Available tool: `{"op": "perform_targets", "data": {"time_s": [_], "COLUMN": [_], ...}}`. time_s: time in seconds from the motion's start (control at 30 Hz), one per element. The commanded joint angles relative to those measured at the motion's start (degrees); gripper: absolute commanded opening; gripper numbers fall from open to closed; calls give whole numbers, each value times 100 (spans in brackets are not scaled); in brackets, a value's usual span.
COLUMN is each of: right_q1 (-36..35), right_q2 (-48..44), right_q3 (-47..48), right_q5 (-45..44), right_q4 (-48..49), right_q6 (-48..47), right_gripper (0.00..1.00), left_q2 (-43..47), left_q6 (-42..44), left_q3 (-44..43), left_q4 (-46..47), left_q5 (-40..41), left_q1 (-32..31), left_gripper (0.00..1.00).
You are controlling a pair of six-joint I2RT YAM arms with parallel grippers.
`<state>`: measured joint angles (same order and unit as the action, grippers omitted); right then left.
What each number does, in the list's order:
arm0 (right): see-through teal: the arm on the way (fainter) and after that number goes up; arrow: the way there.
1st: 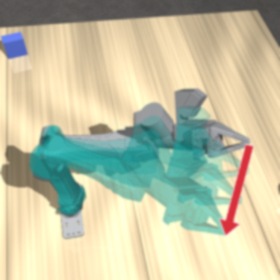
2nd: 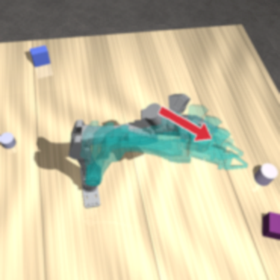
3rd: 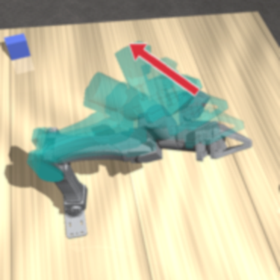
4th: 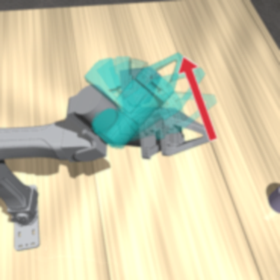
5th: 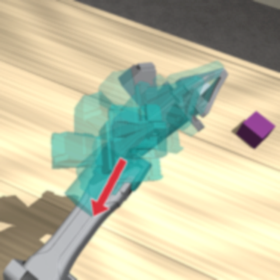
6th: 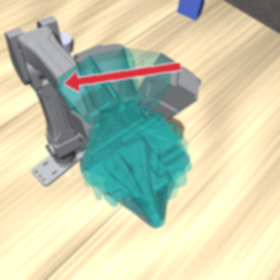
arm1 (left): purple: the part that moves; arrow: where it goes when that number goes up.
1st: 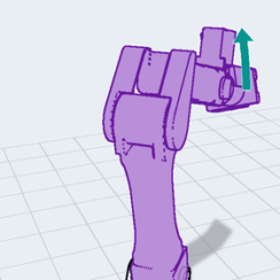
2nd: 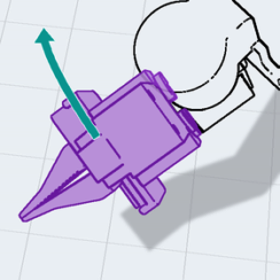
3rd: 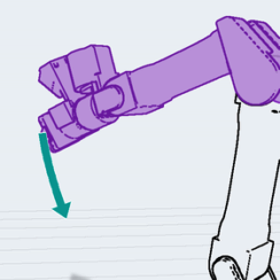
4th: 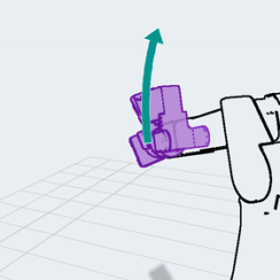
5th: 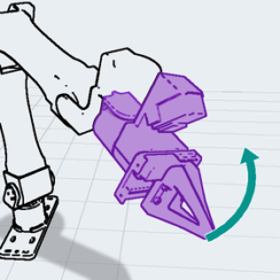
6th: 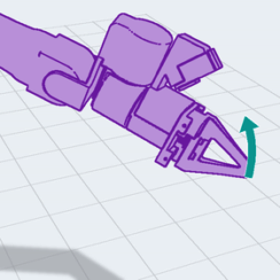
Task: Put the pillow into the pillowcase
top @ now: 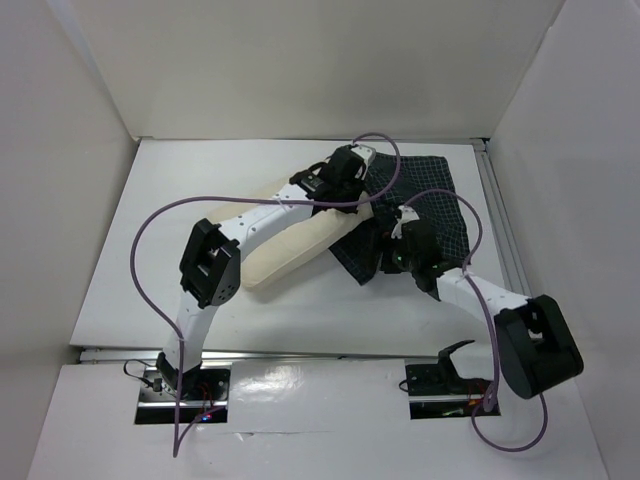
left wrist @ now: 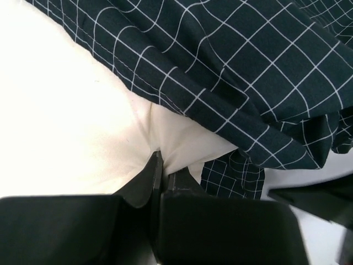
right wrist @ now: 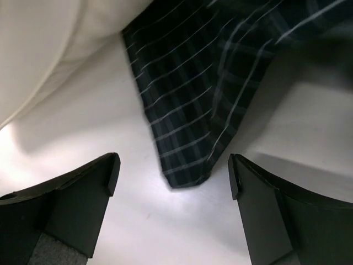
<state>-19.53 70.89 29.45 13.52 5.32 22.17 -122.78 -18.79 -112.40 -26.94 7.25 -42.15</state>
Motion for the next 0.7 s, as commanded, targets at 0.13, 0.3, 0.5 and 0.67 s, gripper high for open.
{"op": "perform_targets", "data": {"time_s": [0.13, 0.3, 0.5, 0.67], "right_q1": [-95, -209, -964, -1228], "right_q2": [960, 1707, 1086, 356], "right_q3": [166, 219, 114, -439], "right_q5": [-1685, -1573, -345, 783], "right_q4": [1454, 2007, 1973, 2279], "right_q6": [226, 226, -292, -486], "right_gripper": [90, 16, 0, 0], "left_q2": [-106, -307, -851, -1064], "left_q6": [-283, -284, -565, -784], "left_q3": [-721, -959, -1600, -1847], "left_q4": [207, 154, 13, -48], "left_q5": [-57, -57, -117, -118], "left_q1": [-100, -100, -100, -153], "left_gripper": [0, 0, 0, 0]}}
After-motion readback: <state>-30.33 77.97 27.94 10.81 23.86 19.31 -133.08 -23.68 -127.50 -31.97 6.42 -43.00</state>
